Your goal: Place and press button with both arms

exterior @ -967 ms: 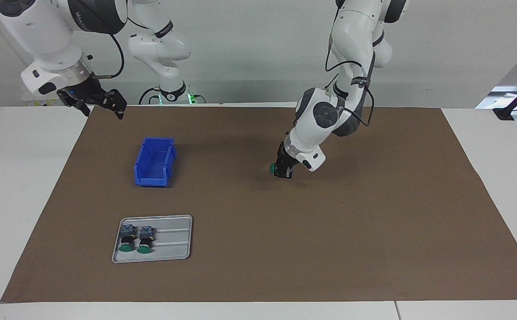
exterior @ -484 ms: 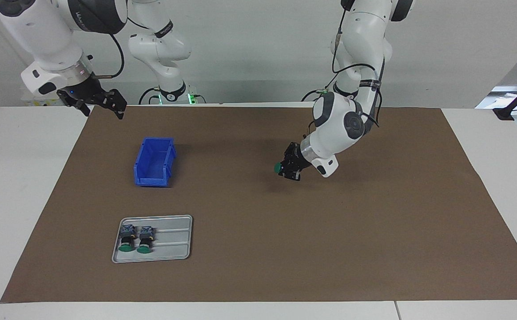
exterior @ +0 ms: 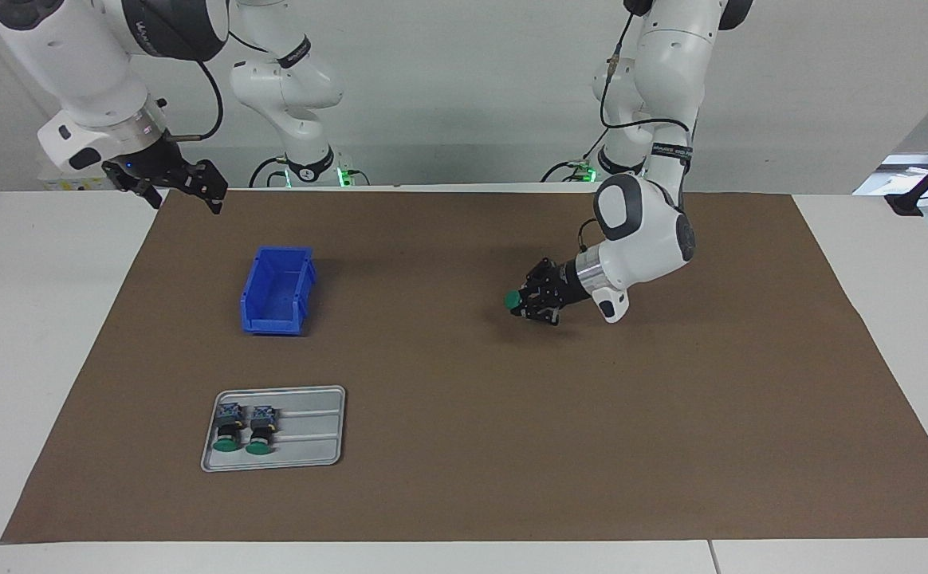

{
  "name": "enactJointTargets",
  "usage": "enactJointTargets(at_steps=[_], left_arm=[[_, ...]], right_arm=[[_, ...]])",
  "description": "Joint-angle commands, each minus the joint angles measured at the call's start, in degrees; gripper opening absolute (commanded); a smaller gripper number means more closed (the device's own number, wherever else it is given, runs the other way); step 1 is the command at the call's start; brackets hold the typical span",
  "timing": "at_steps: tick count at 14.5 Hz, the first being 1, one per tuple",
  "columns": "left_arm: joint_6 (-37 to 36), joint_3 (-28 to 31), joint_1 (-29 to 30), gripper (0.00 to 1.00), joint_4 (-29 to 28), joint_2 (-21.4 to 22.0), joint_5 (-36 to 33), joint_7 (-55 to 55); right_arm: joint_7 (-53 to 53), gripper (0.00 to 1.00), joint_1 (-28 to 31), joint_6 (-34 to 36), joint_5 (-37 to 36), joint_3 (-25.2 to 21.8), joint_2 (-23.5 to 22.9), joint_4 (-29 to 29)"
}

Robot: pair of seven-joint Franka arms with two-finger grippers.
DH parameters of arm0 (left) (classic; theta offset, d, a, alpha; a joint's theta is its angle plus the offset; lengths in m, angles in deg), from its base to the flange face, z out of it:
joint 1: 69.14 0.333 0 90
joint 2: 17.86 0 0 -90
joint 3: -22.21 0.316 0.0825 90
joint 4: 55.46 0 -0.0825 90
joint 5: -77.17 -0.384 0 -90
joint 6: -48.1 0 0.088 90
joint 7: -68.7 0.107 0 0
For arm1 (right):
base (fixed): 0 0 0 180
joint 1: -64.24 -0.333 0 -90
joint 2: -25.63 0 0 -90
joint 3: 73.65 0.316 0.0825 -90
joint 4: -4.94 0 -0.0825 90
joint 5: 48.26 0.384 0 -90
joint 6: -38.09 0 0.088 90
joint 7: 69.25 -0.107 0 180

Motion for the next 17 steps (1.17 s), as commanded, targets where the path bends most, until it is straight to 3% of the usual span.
enactJointTargets(at_steps=[1, 4, 11, 17], left_arm=[[-0.15, -0.27, 2.76, 0.05, -4.83, 3.52, 5.43, 8.15], [-0.32, -0.27, 5.12, 0.05, -9.84, 5.63, 12.89, 17.29], [-4.80, -0.27, 9.78, 0.07, -12.58, 6.34, 21.68, 23.99], [-5.60, -0.36, 9.44, 0.07, -18.91, 7.22, 35.14, 35.94]], right_arm=[[1.26, 0.99, 0.18, -0.31, -0.49, 0.04, 0.97, 1.00], [1.26, 0.99, 0.18, -0.31, -0.49, 0.04, 0.97, 1.00], [1.26, 0.99, 0.18, -0.31, -0.49, 0.04, 0.97, 1.00], [1.26, 0.99, 0.18, -0.31, -0.49, 0.04, 0.97, 1.00]])
